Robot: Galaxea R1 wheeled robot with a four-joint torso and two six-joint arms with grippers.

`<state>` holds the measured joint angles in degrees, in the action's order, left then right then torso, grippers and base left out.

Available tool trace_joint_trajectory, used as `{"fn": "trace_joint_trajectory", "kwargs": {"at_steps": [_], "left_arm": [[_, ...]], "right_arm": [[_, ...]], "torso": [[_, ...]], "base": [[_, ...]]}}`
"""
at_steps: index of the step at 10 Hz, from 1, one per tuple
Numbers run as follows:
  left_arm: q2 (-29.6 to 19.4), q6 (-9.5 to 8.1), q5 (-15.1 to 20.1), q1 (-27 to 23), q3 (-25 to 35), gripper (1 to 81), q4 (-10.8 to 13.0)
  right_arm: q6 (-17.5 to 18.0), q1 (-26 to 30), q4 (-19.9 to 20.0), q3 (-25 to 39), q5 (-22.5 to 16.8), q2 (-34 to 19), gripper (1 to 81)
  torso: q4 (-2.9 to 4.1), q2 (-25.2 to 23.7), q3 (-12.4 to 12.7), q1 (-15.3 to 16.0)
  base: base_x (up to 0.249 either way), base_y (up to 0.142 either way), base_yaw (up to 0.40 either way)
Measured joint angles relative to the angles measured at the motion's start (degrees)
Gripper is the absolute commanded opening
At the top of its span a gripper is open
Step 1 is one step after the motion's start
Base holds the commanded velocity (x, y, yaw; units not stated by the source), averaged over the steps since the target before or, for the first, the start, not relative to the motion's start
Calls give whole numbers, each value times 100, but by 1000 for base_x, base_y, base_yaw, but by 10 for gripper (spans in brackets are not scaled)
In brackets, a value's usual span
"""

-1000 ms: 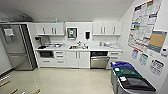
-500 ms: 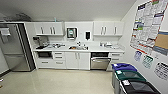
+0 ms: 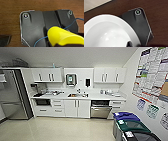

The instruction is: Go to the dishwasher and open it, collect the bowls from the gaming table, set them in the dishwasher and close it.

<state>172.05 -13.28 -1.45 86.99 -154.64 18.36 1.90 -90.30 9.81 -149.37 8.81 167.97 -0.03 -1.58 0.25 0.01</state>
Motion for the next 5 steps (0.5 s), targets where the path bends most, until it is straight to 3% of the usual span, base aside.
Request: {"fn": "trace_joint_trajectory", "kwargs": {"at_steps": [4,5], "left_arm": [[4,0,-4,-12,9,10,0],[1,0,-4,-20,6,10,0]], "right_arm": [[0,0,-1,-30,6,-41,10],[0,9,-4,-30,13,-41,10]], "torso": [[0,2,-2,5],[0,2,-2,9]], "base": [[177,-69,0],[141,0,0]]}}
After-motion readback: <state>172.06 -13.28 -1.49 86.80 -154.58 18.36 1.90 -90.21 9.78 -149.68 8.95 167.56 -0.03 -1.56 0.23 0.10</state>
